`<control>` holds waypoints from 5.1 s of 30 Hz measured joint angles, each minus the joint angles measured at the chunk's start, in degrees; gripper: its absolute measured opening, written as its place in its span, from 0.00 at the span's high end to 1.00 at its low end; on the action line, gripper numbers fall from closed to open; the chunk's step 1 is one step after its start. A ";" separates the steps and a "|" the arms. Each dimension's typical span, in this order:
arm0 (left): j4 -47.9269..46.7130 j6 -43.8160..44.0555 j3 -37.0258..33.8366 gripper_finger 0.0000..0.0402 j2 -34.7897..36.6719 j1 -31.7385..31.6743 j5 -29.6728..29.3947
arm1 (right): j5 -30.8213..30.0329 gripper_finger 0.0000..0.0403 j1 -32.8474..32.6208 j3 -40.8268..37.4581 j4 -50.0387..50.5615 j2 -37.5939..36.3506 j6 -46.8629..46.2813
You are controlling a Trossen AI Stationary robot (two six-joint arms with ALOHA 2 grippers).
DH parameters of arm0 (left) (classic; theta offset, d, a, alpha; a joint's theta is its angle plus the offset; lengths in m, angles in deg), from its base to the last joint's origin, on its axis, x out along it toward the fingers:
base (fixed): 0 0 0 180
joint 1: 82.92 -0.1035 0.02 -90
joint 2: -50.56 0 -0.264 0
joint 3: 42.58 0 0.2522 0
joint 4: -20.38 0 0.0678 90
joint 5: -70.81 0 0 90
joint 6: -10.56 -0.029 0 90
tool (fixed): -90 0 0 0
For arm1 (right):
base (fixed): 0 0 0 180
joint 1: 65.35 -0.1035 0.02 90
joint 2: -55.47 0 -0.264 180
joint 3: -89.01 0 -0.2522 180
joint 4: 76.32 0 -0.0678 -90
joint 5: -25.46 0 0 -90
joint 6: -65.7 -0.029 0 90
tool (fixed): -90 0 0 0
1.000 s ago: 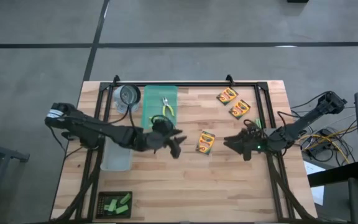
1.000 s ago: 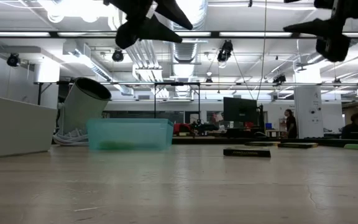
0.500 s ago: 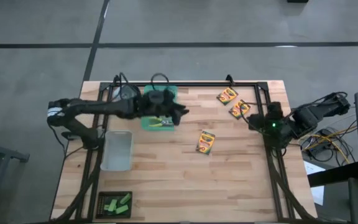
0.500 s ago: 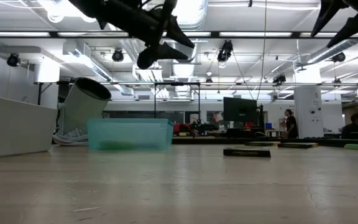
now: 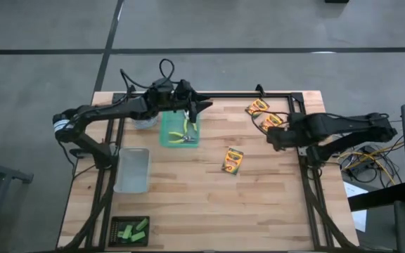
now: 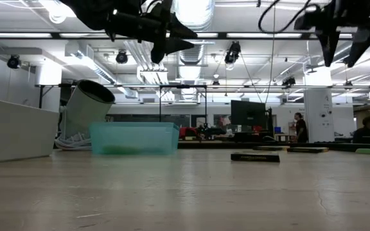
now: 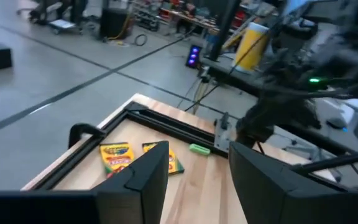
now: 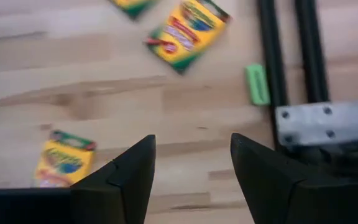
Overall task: Pick & Place School Supplies
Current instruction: Put the green eraser into the black bin
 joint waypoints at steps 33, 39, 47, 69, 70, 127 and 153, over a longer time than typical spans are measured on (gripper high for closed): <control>0.21 -6.76 0.00 0.57 -0.04 -0.37 1.07 | 14.45 0.58 33.20 -22.16 -15.93 9.01 31.57; 0.19 -7.26 0.00 0.57 -0.04 -0.39 1.03 | 10.18 0.58 33.51 -22.27 -16.17 9.01 30.48; 0.17 -7.49 0.00 0.57 -0.04 -0.41 1.02 | 8.33 0.64 33.53 -22.73 -15.86 9.12 28.21; 0.12 -7.47 0.00 0.57 -0.07 -0.41 1.04 | 8.62 0.97 39.44 -14.67 -26.97 12.22 57.65; 0.11 -7.47 0.00 0.57 -0.06 -0.41 1.03 | 8.65 0.98 39.90 -14.02 -26.21 12.47 60.32; -0.47 -9.28 -0.07 0.57 -0.07 -0.45 1.00 | 8.05 0.98 48.38 -19.13 -20.68 32.97 90.65; -0.71 -9.07 -0.07 0.57 -0.07 -0.43 1.00 | 13.05 0.98 54.41 -19.13 -23.67 32.99 97.68</control>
